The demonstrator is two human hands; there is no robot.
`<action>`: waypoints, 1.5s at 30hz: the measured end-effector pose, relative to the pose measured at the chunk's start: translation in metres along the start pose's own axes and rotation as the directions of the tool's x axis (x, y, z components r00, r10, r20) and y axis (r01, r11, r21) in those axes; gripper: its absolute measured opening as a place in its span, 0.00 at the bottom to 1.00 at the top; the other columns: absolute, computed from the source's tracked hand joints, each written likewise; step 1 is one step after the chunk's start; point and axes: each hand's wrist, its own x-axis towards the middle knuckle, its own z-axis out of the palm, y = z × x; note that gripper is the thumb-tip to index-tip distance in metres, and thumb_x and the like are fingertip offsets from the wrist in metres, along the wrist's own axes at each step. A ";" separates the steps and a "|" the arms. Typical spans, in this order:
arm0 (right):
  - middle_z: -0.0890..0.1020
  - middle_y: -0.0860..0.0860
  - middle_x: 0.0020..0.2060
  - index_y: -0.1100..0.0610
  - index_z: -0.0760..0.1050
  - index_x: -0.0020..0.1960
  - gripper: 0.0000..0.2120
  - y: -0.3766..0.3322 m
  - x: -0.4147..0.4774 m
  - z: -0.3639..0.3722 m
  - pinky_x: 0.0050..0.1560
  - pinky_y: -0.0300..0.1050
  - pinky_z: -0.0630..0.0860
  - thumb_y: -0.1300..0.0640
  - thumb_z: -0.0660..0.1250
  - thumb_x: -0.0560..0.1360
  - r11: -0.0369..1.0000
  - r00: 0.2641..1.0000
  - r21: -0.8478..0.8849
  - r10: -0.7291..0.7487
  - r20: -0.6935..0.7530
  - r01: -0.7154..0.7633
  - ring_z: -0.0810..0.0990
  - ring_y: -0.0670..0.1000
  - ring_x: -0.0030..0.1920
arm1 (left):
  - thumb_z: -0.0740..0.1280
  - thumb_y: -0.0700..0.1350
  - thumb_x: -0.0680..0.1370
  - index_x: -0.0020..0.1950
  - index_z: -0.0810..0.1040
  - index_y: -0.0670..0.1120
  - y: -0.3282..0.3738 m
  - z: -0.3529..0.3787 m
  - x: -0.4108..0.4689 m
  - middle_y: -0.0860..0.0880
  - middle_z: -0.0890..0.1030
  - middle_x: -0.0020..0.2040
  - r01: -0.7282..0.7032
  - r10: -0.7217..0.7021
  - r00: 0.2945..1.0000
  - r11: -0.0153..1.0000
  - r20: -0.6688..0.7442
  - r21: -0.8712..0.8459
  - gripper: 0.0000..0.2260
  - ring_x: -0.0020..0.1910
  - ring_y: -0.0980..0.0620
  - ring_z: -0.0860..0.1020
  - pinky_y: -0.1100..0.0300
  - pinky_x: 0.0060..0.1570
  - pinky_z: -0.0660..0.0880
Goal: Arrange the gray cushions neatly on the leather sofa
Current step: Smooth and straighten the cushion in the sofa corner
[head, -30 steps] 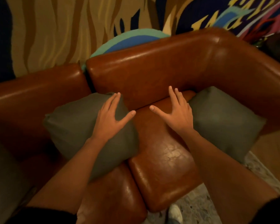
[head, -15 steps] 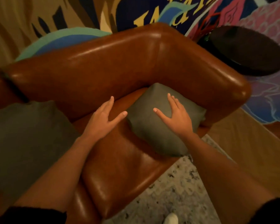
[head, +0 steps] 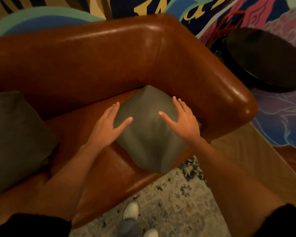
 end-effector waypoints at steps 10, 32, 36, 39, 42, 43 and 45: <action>0.55 0.49 0.77 0.46 0.50 0.77 0.39 0.028 0.066 0.015 0.72 0.56 0.54 0.30 0.56 0.73 0.998 0.995 0.001 0.055 0.078 -0.055 0.52 0.50 0.76 | 0.57 0.67 0.74 0.77 0.51 0.54 -0.006 0.037 0.057 0.50 0.53 0.77 0.133 -0.136 0.989 0.990 0.054 0.048 0.36 0.75 0.50 0.54 0.44 0.72 0.55; 0.51 0.56 0.77 0.47 0.40 0.77 0.54 0.090 0.182 0.078 0.71 0.67 0.49 0.19 0.52 0.61 0.985 0.870 -0.147 0.152 0.468 -0.094 0.52 0.61 0.75 | 0.58 0.78 0.62 0.77 0.44 0.51 -0.046 0.156 0.031 0.47 0.49 0.78 0.735 -0.831 0.556 0.491 0.003 -0.467 0.53 0.75 0.43 0.53 0.41 0.72 0.54; 0.54 0.57 0.76 0.46 0.41 0.77 0.54 0.090 0.180 0.088 0.71 0.63 0.54 0.19 0.53 0.61 0.991 0.881 -0.075 0.136 0.454 -0.114 0.55 0.61 0.74 | 0.62 0.78 0.57 0.76 0.40 0.53 -0.040 0.168 0.046 0.47 0.52 0.77 0.691 -0.876 0.479 0.329 0.067 -0.644 0.58 0.74 0.42 0.57 0.43 0.71 0.57; 0.56 0.58 0.74 0.47 0.43 0.77 0.53 0.088 0.178 0.091 0.69 0.62 0.54 0.20 0.53 0.62 0.990 0.893 -0.045 0.137 0.428 -0.130 0.56 0.61 0.73 | 0.63 0.76 0.61 0.76 0.40 0.53 -0.034 0.171 0.054 0.46 0.53 0.77 0.698 -0.908 0.418 0.301 0.029 -0.650 0.55 0.73 0.40 0.58 0.42 0.71 0.57; 0.59 0.58 0.73 0.48 0.45 0.77 0.54 0.082 0.179 0.090 0.69 0.63 0.55 0.19 0.53 0.61 0.990 0.907 -0.037 0.139 0.398 -0.136 0.59 0.61 0.72 | 0.63 0.74 0.64 0.77 0.42 0.53 -0.030 0.168 0.060 0.45 0.54 0.77 0.693 -0.915 0.404 0.304 0.004 -0.654 0.51 0.73 0.39 0.58 0.42 0.70 0.57; 0.60 0.58 0.73 0.48 0.46 0.77 0.54 0.079 0.180 0.089 0.69 0.63 0.56 0.19 0.52 0.61 0.990 0.911 -0.037 0.140 0.389 -0.137 0.59 0.61 0.72 | 0.62 0.74 0.65 0.77 0.42 0.53 -0.029 0.167 0.062 0.44 0.55 0.77 0.690 -0.915 0.404 0.302 0.003 -0.658 0.51 0.73 0.39 0.58 0.42 0.70 0.57; 0.60 0.58 0.73 0.48 0.48 0.77 0.54 0.073 0.183 0.087 0.69 0.63 0.56 0.18 0.52 0.60 0.990 0.915 -0.038 0.143 0.377 -0.139 0.60 0.62 0.72 | 0.62 0.74 0.64 0.77 0.44 0.53 -0.027 0.162 0.065 0.44 0.57 0.76 0.679 -0.914 0.406 0.303 -0.001 -0.669 0.50 0.72 0.39 0.60 0.41 0.70 0.58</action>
